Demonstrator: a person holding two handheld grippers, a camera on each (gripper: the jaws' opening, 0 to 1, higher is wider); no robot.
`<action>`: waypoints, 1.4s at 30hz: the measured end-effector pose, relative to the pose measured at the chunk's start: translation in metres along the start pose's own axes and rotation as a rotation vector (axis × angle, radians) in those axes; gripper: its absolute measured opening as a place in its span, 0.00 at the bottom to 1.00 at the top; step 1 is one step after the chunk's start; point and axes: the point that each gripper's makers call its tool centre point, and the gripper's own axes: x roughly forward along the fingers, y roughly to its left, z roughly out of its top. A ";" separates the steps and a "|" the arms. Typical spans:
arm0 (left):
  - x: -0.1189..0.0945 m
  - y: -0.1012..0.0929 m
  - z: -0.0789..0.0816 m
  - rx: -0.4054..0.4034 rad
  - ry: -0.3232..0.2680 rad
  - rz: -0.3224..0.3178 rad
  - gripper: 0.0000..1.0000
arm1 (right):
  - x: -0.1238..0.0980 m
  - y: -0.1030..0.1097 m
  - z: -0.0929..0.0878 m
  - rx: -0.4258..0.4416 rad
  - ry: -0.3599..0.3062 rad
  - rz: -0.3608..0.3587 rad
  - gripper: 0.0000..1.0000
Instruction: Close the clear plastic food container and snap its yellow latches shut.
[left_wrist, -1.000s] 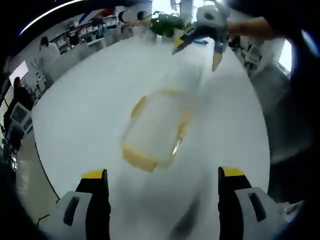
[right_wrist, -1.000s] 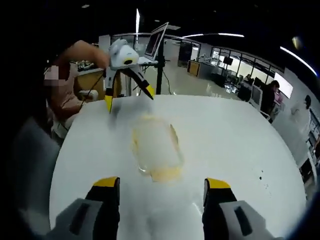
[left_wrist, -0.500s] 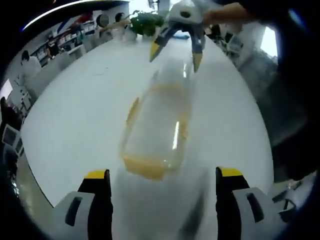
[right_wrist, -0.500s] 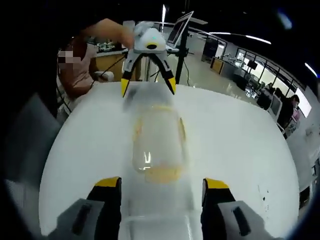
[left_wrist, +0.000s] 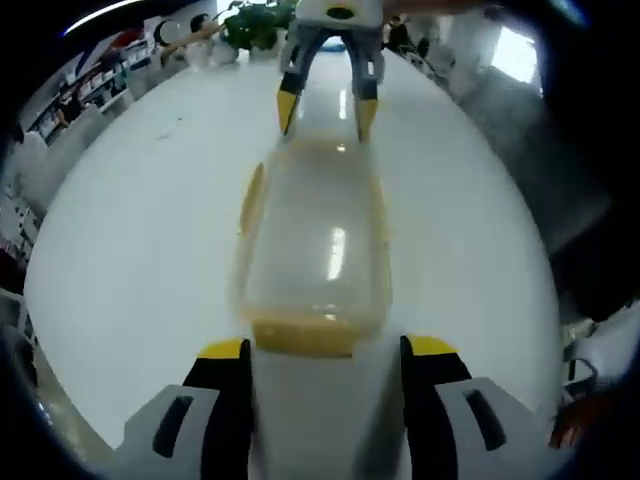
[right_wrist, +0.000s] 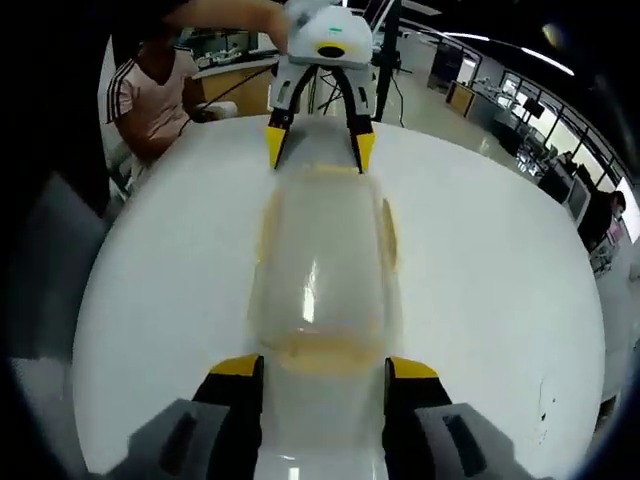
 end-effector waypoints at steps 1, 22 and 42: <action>0.001 0.001 0.000 -0.005 0.002 -0.001 0.57 | 0.002 -0.001 0.000 0.014 0.003 0.006 0.47; 0.004 0.005 0.001 0.075 0.025 0.024 0.38 | 0.012 0.001 0.001 -0.009 0.049 0.043 0.38; -0.010 -0.007 0.006 0.001 0.094 0.069 0.35 | -0.002 0.010 0.008 -0.012 0.079 0.061 0.36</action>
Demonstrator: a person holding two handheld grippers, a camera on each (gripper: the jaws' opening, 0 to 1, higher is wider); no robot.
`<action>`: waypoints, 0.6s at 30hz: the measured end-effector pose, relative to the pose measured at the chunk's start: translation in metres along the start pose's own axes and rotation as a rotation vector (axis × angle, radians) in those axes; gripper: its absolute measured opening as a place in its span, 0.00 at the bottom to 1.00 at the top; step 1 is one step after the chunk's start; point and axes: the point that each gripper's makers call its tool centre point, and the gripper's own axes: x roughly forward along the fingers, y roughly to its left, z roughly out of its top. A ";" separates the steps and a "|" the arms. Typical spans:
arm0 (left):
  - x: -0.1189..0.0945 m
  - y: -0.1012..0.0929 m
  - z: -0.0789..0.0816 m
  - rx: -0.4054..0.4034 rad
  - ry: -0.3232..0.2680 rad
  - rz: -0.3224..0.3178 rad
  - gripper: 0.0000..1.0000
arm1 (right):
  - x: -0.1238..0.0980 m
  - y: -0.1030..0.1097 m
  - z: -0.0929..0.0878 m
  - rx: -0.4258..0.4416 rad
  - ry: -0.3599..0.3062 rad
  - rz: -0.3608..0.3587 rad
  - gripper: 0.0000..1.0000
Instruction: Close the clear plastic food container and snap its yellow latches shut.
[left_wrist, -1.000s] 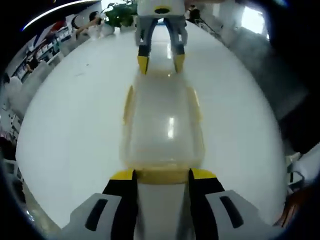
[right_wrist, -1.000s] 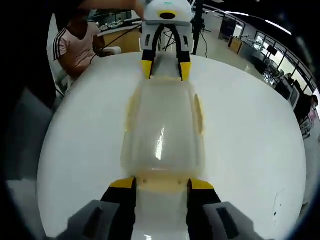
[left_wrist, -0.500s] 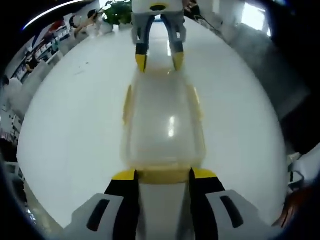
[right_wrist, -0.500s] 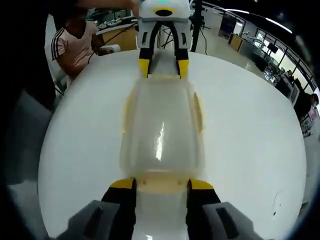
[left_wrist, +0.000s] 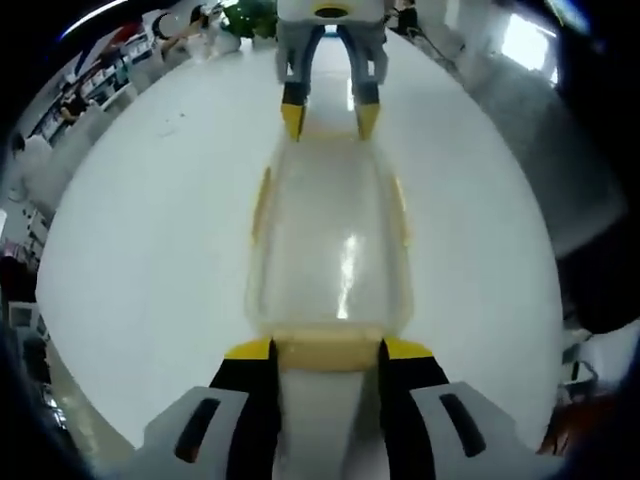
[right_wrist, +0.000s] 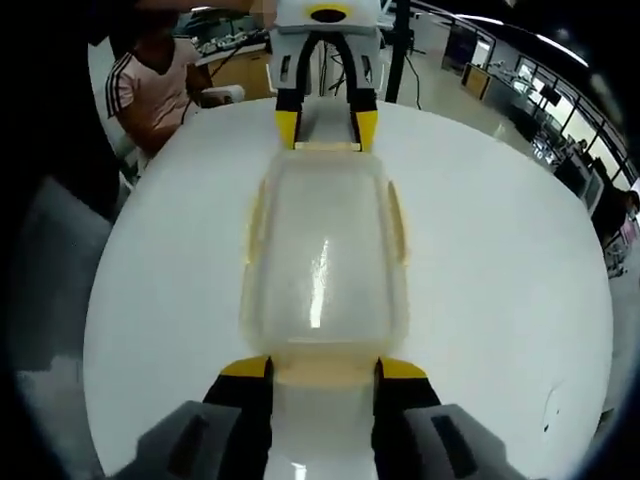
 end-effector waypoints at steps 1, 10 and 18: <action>-0.002 -0.001 0.002 -0.007 0.000 0.001 0.35 | -0.003 0.000 0.001 -0.008 0.001 -0.001 0.36; -0.041 -0.004 0.038 -0.014 -0.075 0.024 0.35 | -0.052 0.003 0.002 -0.020 0.009 -0.031 0.36; -0.061 -0.004 0.059 0.003 -0.087 0.063 0.35 | -0.081 0.005 0.006 -0.023 -0.016 -0.066 0.36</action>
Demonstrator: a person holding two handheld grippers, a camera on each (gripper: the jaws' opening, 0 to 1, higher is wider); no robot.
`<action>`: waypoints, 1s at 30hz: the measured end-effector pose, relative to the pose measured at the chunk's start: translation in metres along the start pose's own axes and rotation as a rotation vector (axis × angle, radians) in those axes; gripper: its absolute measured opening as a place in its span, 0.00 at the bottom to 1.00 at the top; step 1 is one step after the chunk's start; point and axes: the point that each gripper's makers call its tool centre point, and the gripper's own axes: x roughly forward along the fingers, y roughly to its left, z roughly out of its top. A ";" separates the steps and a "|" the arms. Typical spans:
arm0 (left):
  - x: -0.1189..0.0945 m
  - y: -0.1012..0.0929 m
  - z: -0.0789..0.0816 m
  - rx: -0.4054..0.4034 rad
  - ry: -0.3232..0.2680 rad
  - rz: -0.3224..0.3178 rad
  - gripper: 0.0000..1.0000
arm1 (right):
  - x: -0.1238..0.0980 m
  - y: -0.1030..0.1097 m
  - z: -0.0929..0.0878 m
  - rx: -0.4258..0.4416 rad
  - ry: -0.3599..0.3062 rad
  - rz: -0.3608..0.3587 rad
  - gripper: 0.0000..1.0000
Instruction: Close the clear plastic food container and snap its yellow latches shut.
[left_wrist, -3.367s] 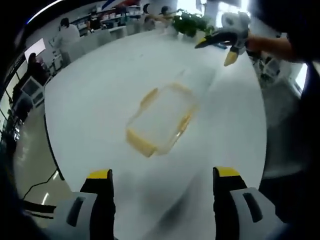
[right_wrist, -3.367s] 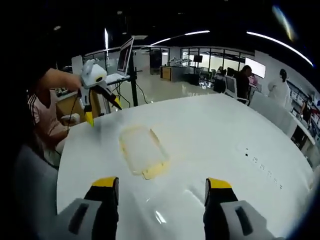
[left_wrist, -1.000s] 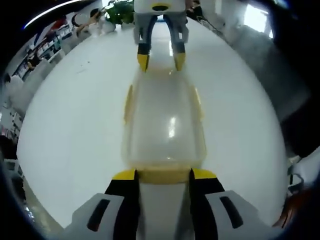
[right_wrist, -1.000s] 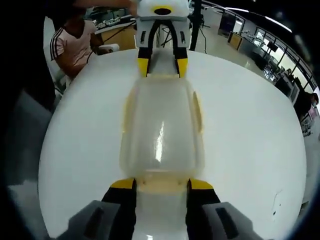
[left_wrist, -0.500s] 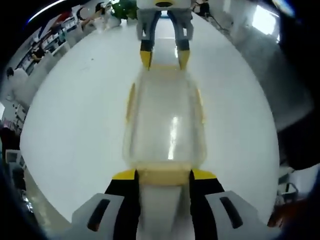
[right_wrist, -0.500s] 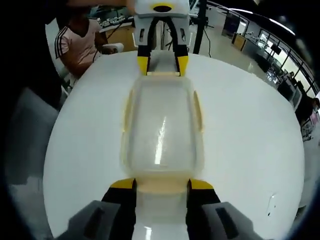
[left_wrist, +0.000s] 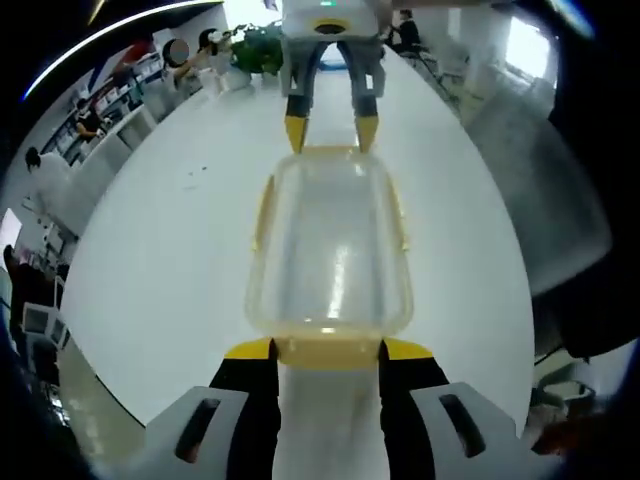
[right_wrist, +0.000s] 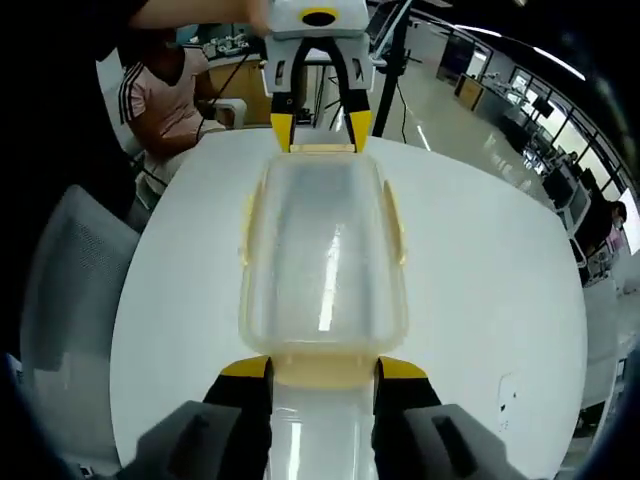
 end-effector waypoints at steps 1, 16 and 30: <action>0.000 0.000 0.001 0.000 0.002 0.003 0.35 | 0.000 -0.001 0.000 -0.005 0.004 -0.006 0.36; 0.007 0.002 0.012 0.011 0.013 0.011 0.35 | -0.006 -0.001 -0.014 -0.004 0.002 -0.014 0.36; 0.028 0.004 0.046 0.036 -0.013 -0.006 0.35 | -0.018 -0.002 -0.049 0.014 0.024 -0.022 0.36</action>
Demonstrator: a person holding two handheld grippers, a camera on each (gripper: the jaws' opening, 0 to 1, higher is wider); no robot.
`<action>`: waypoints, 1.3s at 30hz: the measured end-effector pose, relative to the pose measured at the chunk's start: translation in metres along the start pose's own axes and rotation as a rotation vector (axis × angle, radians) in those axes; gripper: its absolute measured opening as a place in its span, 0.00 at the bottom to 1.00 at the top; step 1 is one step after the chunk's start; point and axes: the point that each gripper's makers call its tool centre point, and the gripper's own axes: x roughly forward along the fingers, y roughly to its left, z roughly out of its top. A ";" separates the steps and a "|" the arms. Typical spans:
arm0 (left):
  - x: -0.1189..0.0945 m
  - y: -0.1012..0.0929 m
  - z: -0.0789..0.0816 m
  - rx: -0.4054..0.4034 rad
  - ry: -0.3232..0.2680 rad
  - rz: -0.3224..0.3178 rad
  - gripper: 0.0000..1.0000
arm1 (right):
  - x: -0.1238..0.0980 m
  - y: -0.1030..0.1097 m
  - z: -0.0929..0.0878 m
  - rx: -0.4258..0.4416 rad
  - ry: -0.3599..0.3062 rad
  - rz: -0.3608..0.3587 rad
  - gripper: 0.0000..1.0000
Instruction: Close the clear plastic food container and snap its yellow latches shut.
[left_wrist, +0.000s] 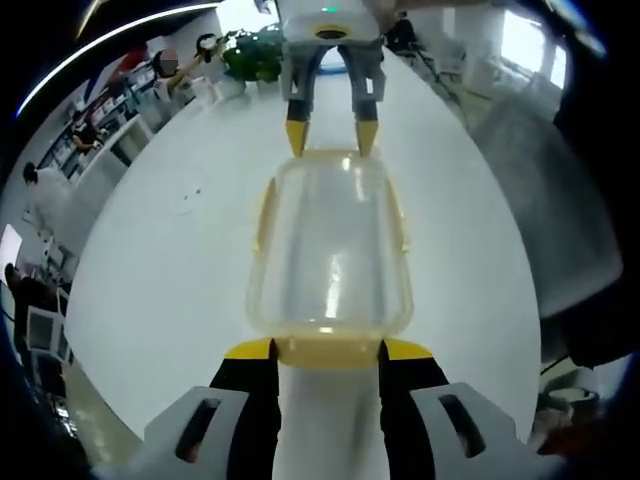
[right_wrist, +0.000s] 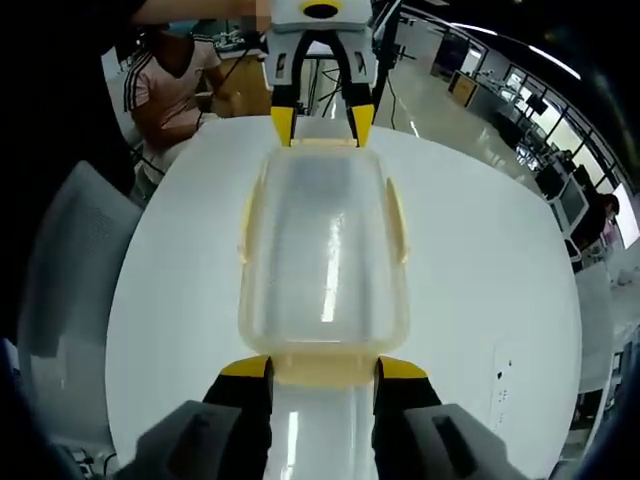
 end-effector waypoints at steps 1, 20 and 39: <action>0.001 0.001 0.002 0.001 -0.002 -0.002 0.35 | 0.000 0.000 -0.002 0.004 0.003 0.002 0.36; 0.018 0.001 0.031 -0.004 -0.032 -0.023 0.35 | -0.012 -0.002 -0.035 0.005 0.032 -0.001 0.36; 0.037 0.000 0.051 -0.011 -0.049 -0.029 0.35 | -0.016 -0.004 -0.063 0.016 0.054 0.014 0.36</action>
